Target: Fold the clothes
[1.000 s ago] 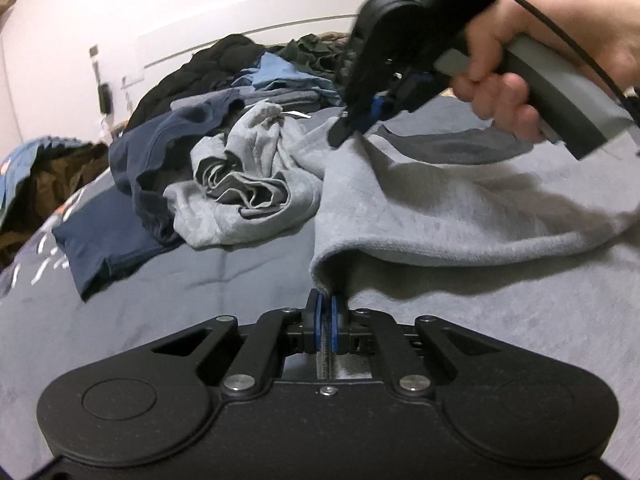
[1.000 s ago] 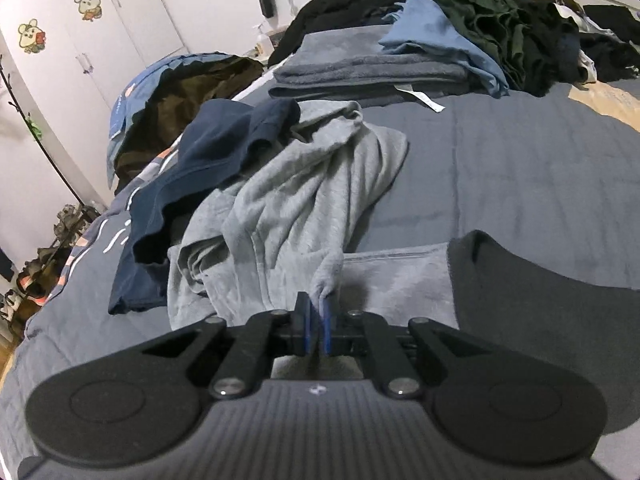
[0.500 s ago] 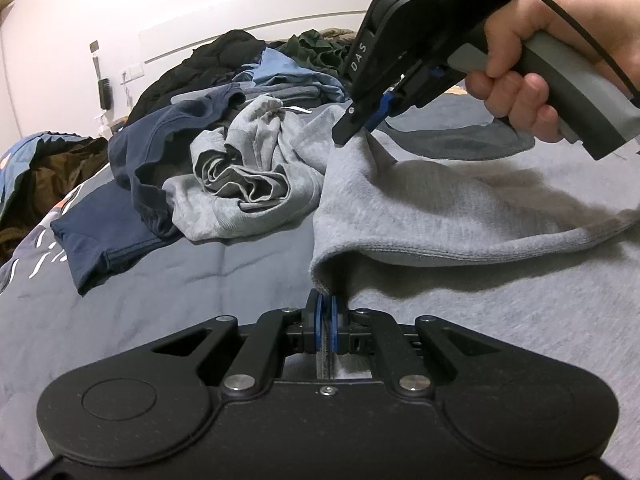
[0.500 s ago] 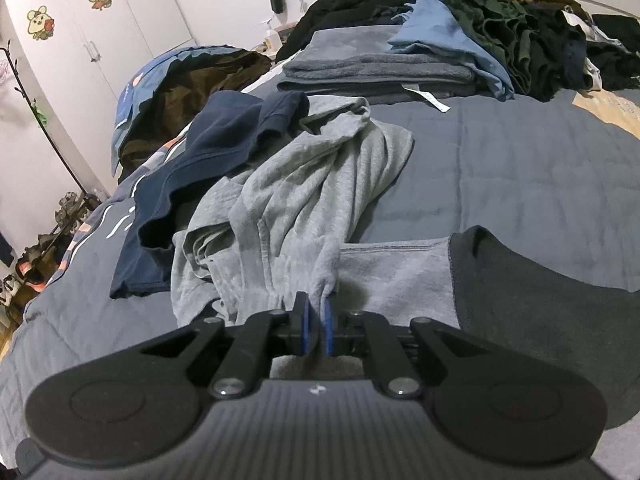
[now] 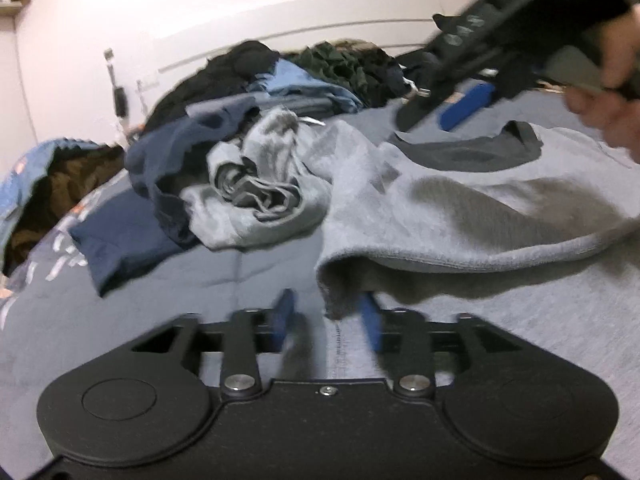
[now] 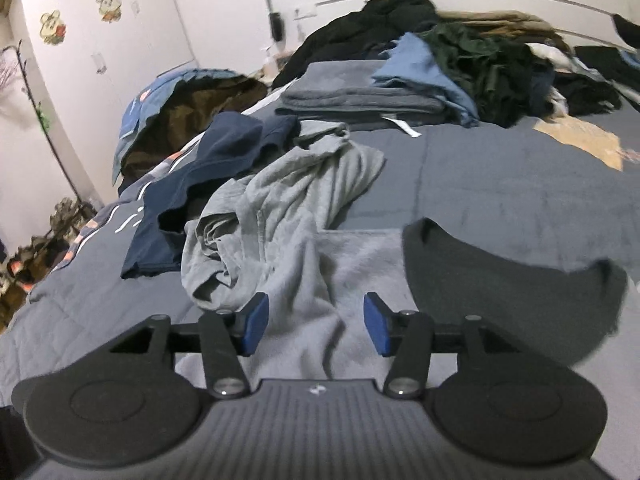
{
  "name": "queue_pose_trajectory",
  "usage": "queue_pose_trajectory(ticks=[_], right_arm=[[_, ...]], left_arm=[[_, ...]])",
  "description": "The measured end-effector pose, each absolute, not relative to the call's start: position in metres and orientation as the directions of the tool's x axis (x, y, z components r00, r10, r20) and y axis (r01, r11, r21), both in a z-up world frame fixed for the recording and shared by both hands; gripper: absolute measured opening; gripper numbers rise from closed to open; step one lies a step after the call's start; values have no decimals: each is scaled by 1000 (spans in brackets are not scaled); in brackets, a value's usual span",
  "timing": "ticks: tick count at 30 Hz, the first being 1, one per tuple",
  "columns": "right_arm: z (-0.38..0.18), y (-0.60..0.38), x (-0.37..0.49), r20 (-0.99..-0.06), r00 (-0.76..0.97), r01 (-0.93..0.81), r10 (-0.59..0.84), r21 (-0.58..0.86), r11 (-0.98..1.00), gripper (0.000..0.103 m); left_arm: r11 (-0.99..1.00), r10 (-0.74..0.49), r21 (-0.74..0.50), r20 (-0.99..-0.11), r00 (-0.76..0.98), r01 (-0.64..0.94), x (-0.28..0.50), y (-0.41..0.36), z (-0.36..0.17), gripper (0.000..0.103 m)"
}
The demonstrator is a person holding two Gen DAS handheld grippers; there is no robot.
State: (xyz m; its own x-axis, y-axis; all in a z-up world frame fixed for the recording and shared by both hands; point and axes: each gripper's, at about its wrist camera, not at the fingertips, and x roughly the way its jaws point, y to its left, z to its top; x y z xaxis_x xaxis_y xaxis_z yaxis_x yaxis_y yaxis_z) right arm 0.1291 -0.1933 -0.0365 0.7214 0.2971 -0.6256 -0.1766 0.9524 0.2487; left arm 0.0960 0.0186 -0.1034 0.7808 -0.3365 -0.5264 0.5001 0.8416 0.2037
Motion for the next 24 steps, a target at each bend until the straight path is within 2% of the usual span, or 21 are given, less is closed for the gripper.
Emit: queue_pose_trajectory(ticks=[4, 8, 10, 11, 12, 19, 24], right_arm=[[-41, -198, 110, -625, 731, -139, 274, 256, 957, 52], [-48, -201, 94, -636, 735, -108, 235, 232, 967, 52], [-50, -202, 86, -638, 737, -100, 222, 222, 970, 52], [-51, -202, 83, -639, 739, -96, 215, 217, 971, 53], [-50, -202, 80, -639, 740, -91, 210, 214, 972, 53], [-49, -204, 69, -631, 750, -70, 199, 223, 972, 54], [-49, -203, 61, -629, 752, -80, 198, 211, 974, 54]], left_arm=[[844, -343, 193, -521, 781, 500, 94, 22, -97, 47], [850, -341, 184, -521, 783, 493, 93, 25, -96, 61], [851, -336, 186, -525, 782, 491, 95, 25, -95, 74], [854, -334, 182, -527, 782, 487, 96, 25, -93, 93], [861, -332, 170, -527, 783, 479, 97, 27, -90, 103], [886, -317, 134, -524, 790, 444, 100, 28, -73, 103], [874, -317, 165, -519, 794, 456, 96, 24, -73, 103]])
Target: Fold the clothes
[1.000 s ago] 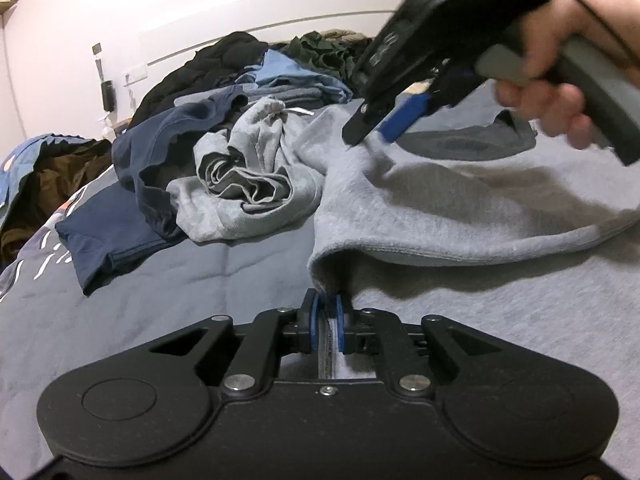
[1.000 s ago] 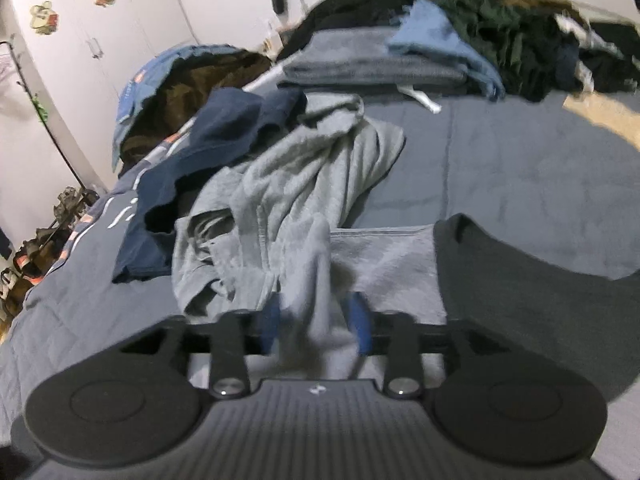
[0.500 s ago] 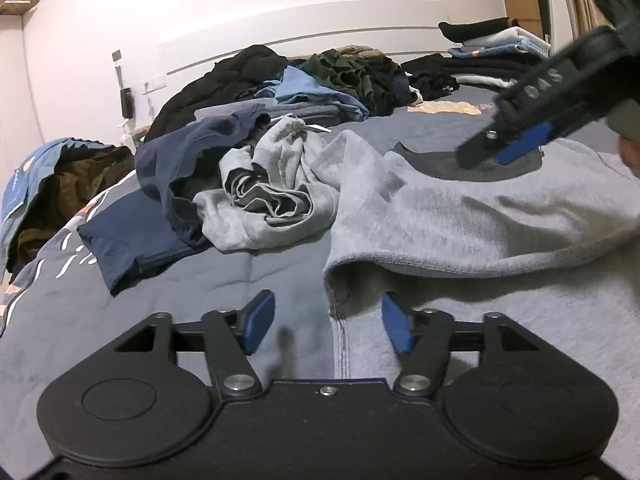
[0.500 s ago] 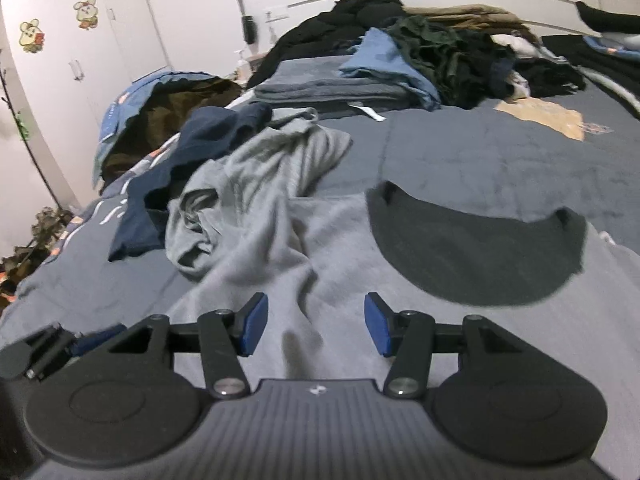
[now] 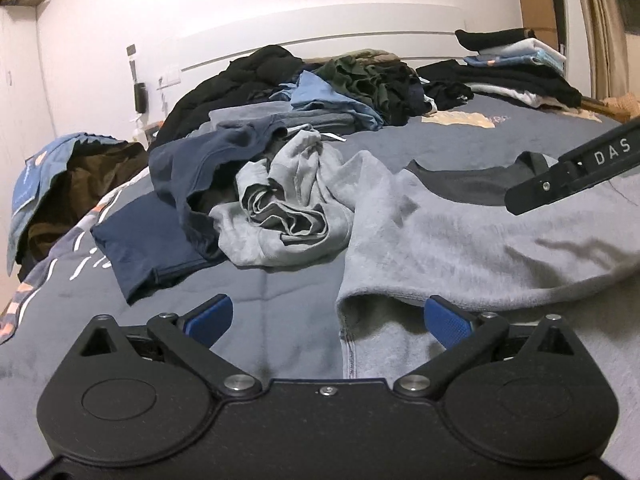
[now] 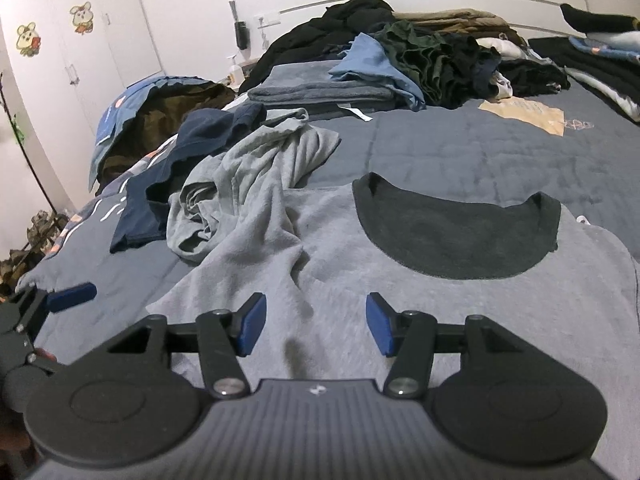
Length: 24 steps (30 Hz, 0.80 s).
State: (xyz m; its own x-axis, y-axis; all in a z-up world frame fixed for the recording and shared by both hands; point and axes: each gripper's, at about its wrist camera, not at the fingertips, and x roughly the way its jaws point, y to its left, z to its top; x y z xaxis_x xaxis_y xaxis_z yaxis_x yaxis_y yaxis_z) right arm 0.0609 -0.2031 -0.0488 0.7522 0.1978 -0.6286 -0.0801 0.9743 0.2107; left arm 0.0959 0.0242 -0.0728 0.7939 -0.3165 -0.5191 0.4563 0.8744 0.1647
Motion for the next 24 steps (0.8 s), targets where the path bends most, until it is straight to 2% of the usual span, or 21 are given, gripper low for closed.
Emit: queue_pose_trajectory(ticks=[15, 20, 24], right_arm=[[-41, -215, 32, -623, 763, -46, 173, 214, 976, 58], [-38, -218, 24, -621, 765, -41, 167, 212, 976, 59], [-42, -223, 14, -624, 767, -21, 150, 209, 978, 59]], left_arm=[[881, -357, 85, -527, 771, 466, 93, 27, -63, 103], [877, -358, 96, -523, 773, 471, 88, 24, -62, 103], [867, -408, 58, -488, 772, 495, 83, 25, -65, 103]])
